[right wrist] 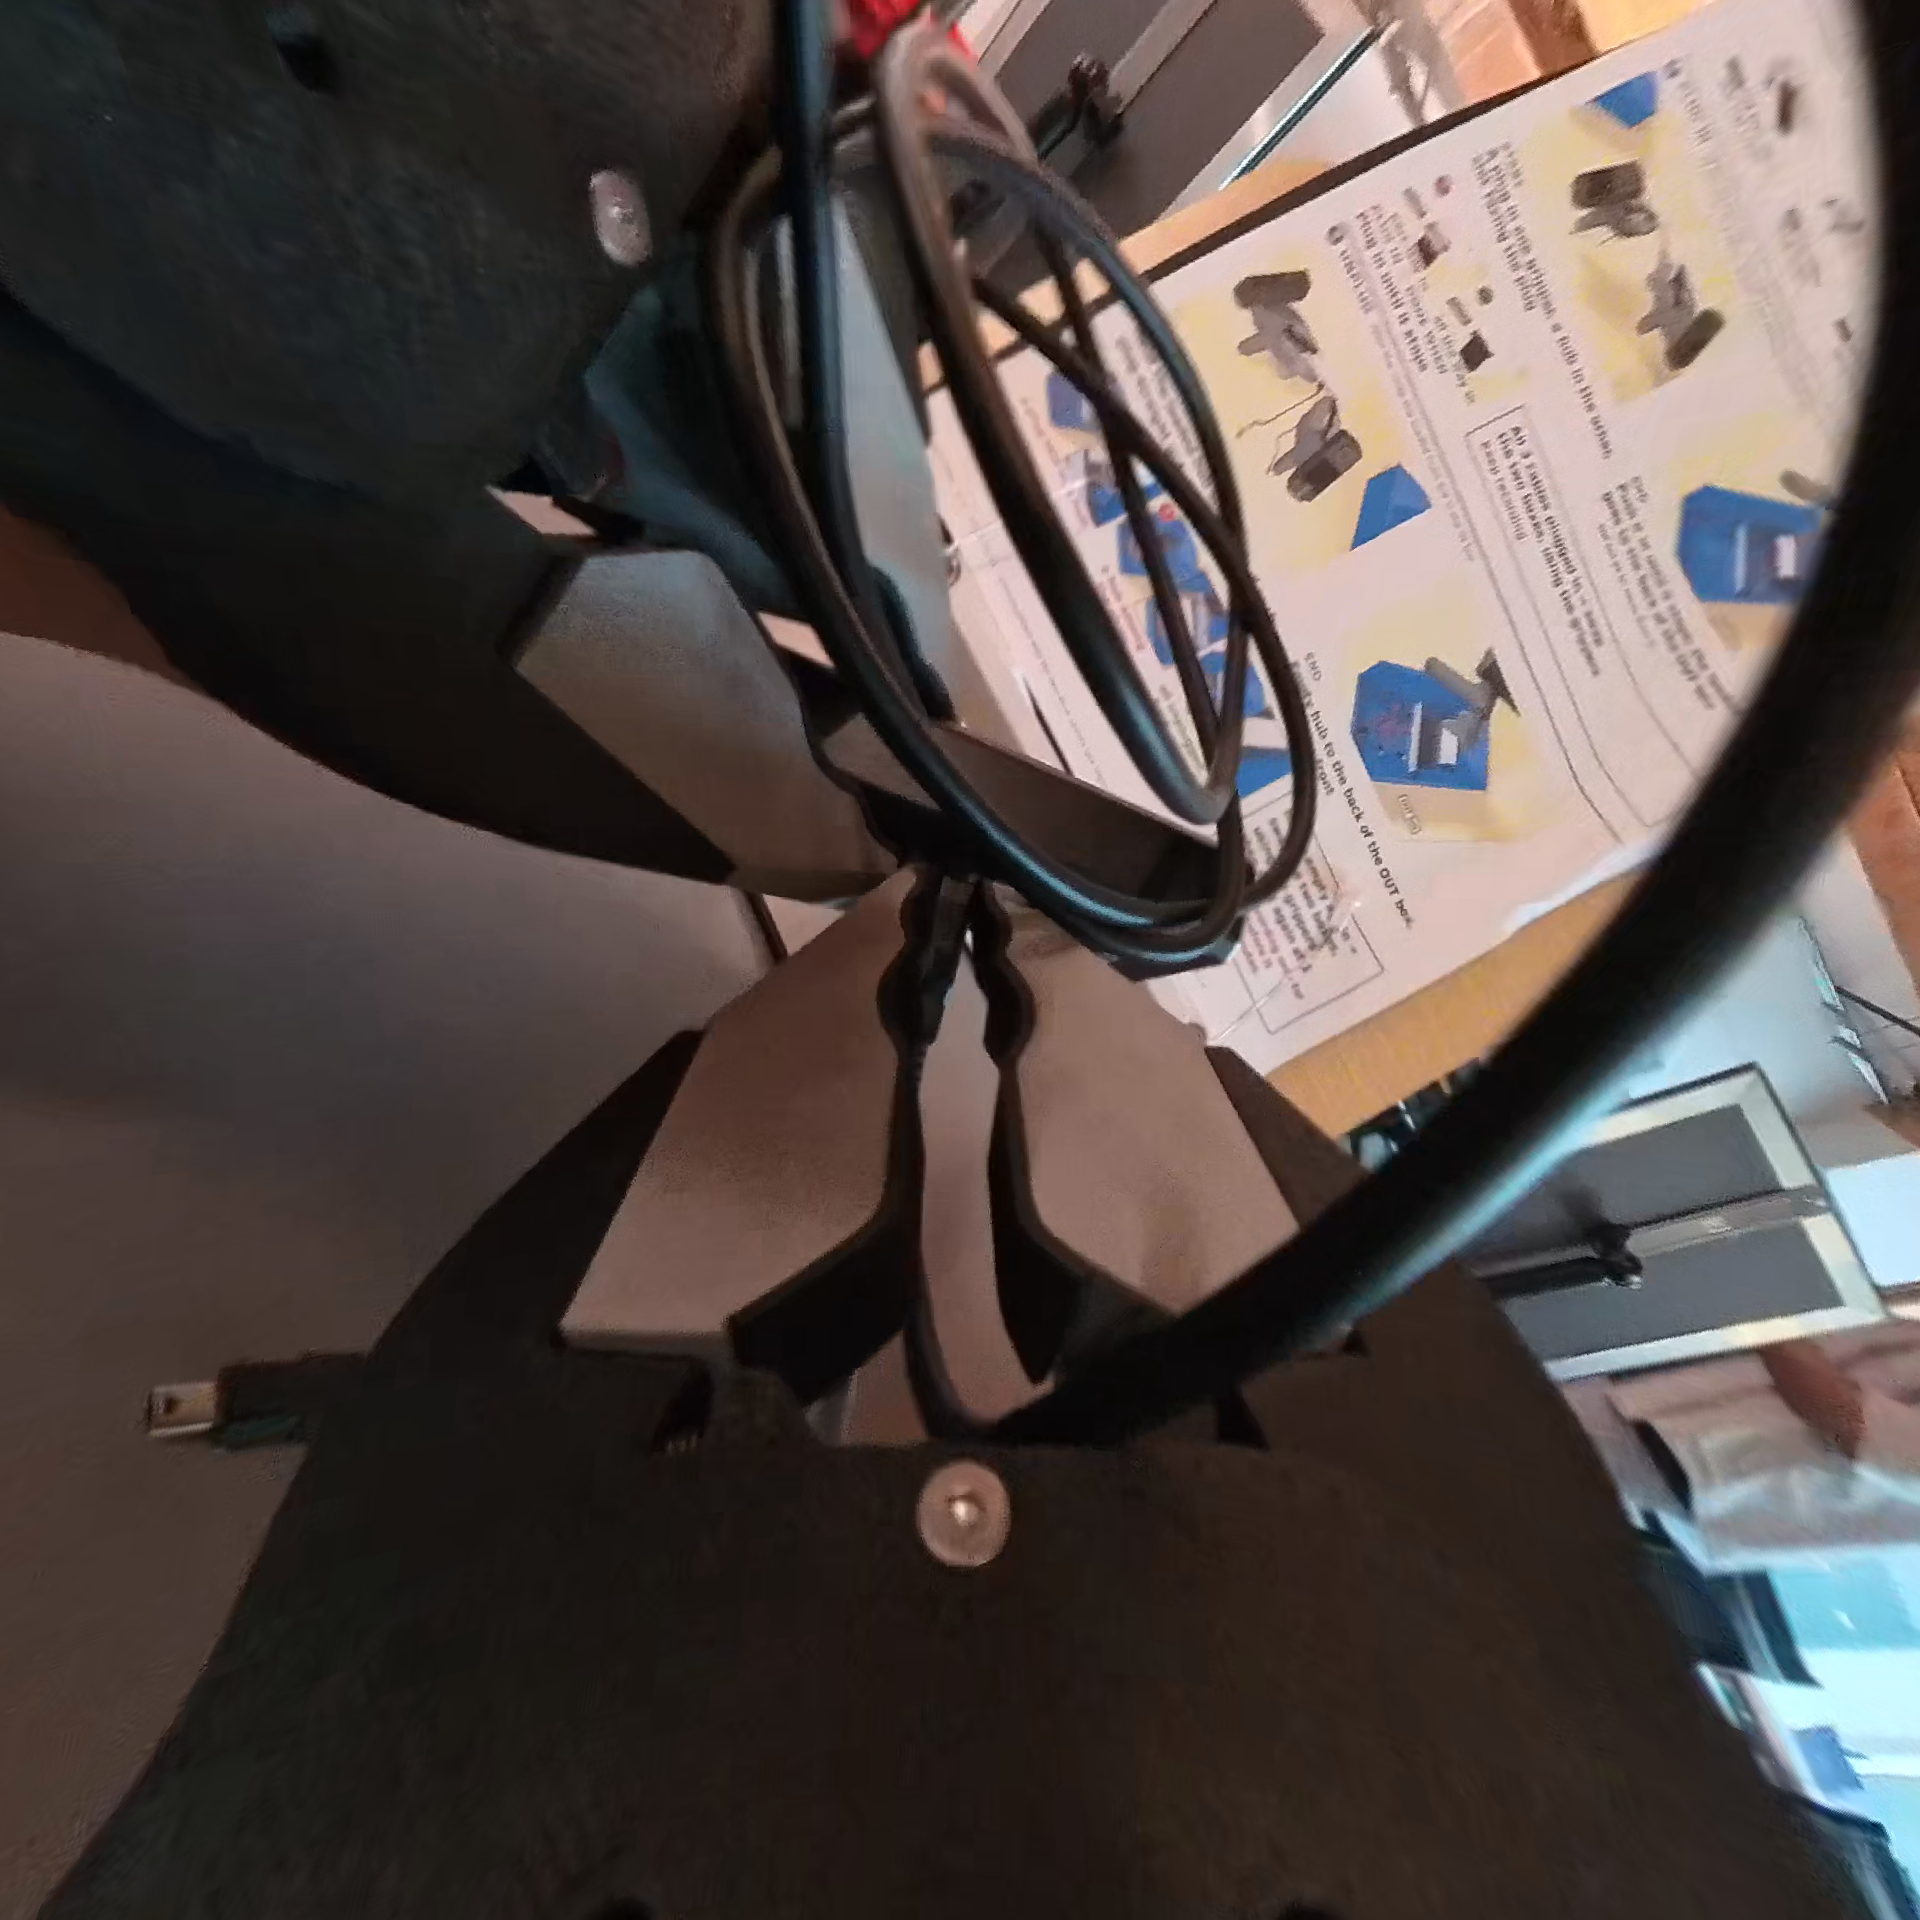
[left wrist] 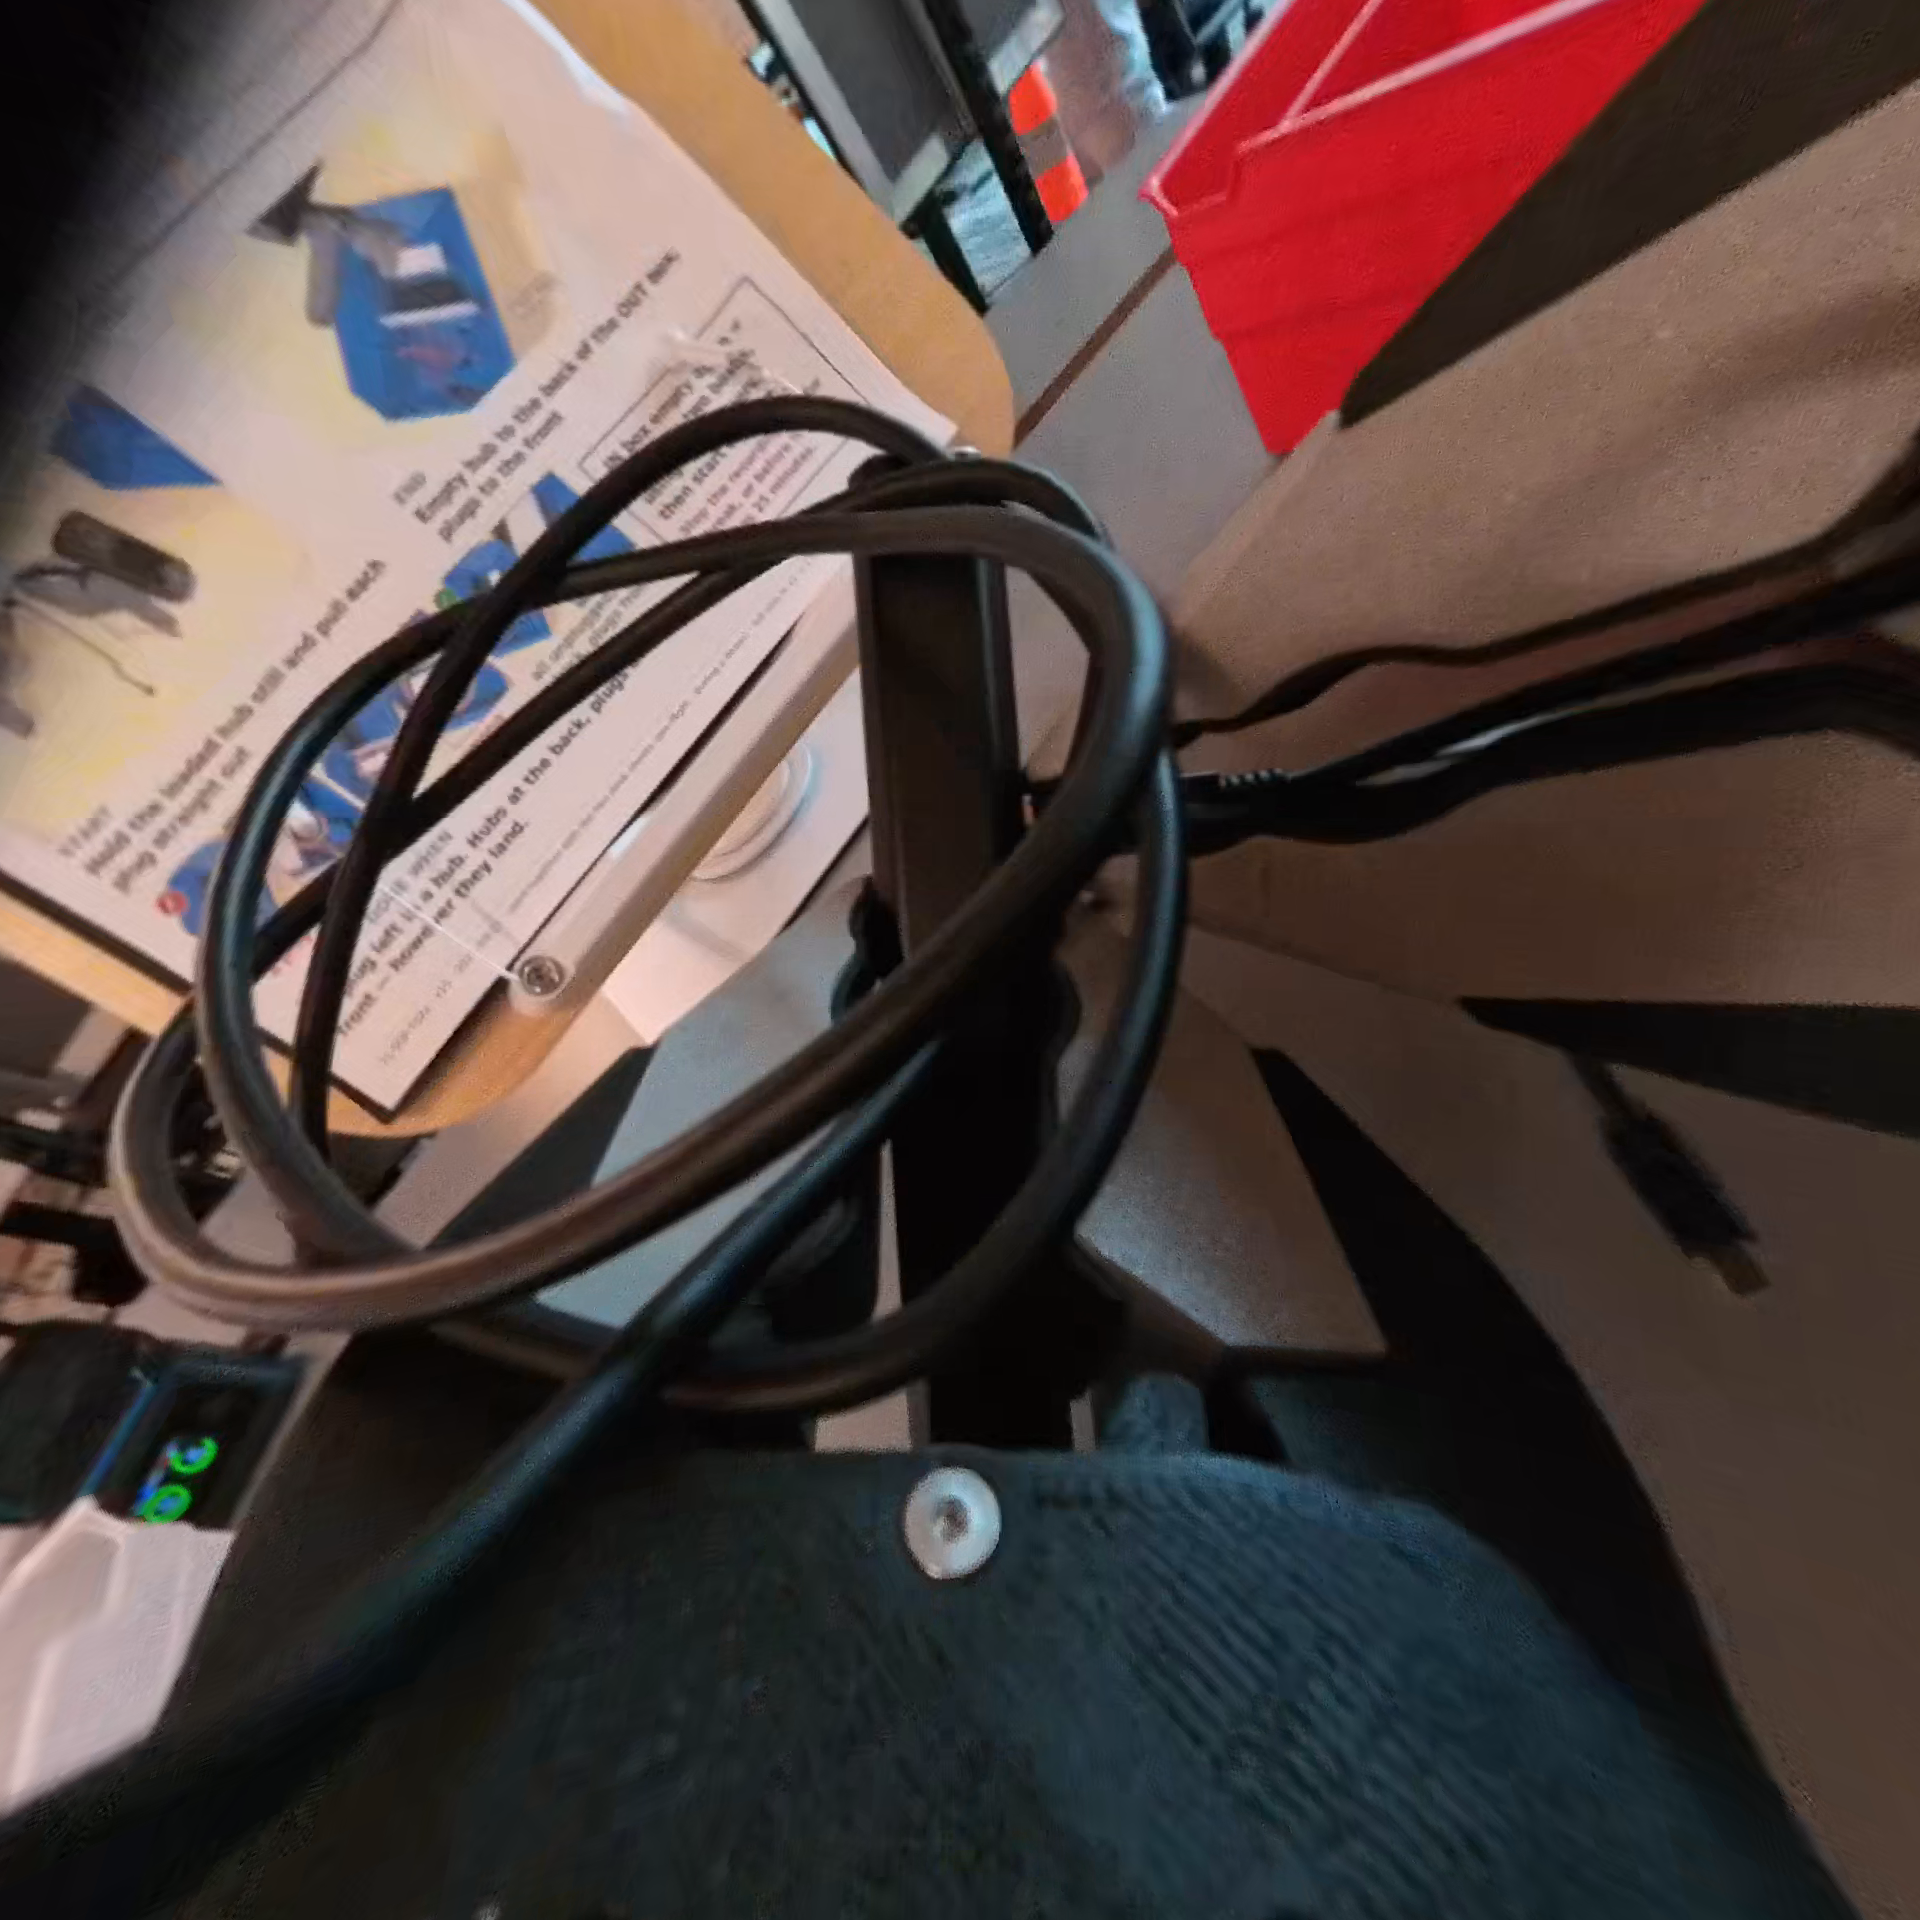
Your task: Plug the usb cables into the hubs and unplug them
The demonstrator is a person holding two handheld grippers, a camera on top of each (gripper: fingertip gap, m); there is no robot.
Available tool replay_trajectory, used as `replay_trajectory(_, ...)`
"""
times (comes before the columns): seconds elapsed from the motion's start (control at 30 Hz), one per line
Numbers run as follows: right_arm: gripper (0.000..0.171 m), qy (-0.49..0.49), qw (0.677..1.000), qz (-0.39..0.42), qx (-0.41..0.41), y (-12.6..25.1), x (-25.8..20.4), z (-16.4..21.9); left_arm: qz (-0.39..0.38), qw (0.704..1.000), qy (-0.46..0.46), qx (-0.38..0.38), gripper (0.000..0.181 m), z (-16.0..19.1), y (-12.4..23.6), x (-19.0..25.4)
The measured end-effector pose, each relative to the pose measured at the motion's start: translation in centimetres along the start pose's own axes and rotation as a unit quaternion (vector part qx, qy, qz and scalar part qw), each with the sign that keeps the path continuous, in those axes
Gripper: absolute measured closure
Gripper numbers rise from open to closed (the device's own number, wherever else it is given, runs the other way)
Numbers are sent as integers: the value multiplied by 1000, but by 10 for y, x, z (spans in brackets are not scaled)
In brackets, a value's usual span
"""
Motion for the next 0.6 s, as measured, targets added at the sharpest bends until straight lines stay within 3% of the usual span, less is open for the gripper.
replay_trajectory(0.03, 168, 5, 1000, -6, -15, -1, -1, 1, 5, 1000, -12, -2, 158, 1, -3, -1)
replay_trajectory(0.17, 167, -54, 996, -51, -48, -7, 3, 6, 14, 1000, -19, -9, 157, 5, -13, -2)
replay_trajectory(0.6, 167, -121, 991, -52, -28, -11, 8, 4, -10, 1000, 7, -5, 159, 4, -12, -11)
Point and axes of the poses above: each gripper's, where its closed fingertips meet, y back along the fingers, z out of its underside, x = y × z across the jaws, the point moved 9 cm from there along y, back along the fingers, and after that the axes turned 4 degrees about z, right-handed, at the moved point
